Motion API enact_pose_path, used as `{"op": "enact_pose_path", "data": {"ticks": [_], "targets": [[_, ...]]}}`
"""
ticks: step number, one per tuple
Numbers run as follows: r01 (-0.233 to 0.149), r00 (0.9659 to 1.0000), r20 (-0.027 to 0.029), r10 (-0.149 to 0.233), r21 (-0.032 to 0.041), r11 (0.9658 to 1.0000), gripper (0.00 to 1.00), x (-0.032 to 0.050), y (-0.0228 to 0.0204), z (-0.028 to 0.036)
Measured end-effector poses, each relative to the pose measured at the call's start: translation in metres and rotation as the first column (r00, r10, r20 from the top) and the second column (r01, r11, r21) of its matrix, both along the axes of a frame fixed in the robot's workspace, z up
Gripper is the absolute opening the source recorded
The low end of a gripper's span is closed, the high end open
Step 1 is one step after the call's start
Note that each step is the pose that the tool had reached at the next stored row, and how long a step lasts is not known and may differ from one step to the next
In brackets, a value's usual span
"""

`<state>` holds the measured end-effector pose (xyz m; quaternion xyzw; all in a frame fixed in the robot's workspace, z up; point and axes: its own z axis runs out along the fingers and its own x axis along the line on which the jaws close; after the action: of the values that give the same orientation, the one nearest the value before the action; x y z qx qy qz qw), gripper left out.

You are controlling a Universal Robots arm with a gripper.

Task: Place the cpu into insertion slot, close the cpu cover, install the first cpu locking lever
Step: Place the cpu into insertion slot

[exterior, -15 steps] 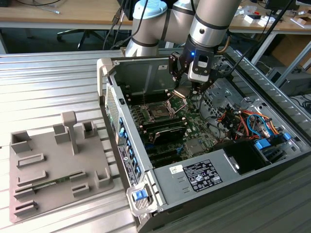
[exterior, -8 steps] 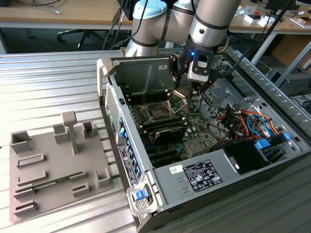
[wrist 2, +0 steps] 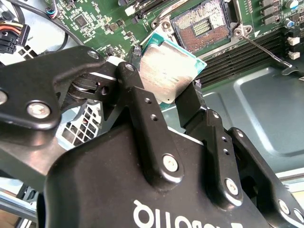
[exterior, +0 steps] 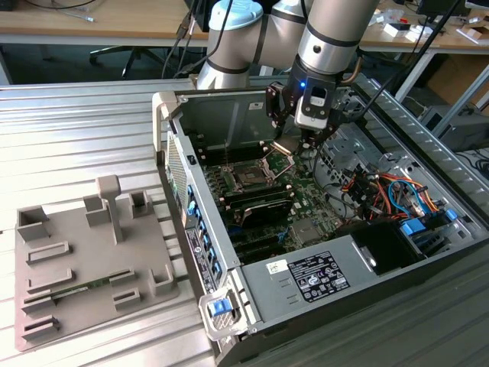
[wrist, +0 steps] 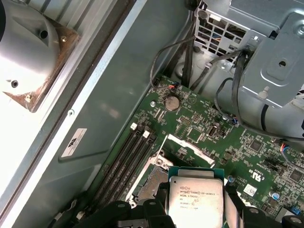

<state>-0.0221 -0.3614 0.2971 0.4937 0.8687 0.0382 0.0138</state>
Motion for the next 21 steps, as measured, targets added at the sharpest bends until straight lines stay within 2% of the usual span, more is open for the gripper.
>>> {"op": "enact_pose_path", "data": {"ticks": [21], "targets": [[0.030,0.9995,0.0000,-0.030,0.0000,0.9995,0.55,0.0000,0.0000,-0.0003]]}}
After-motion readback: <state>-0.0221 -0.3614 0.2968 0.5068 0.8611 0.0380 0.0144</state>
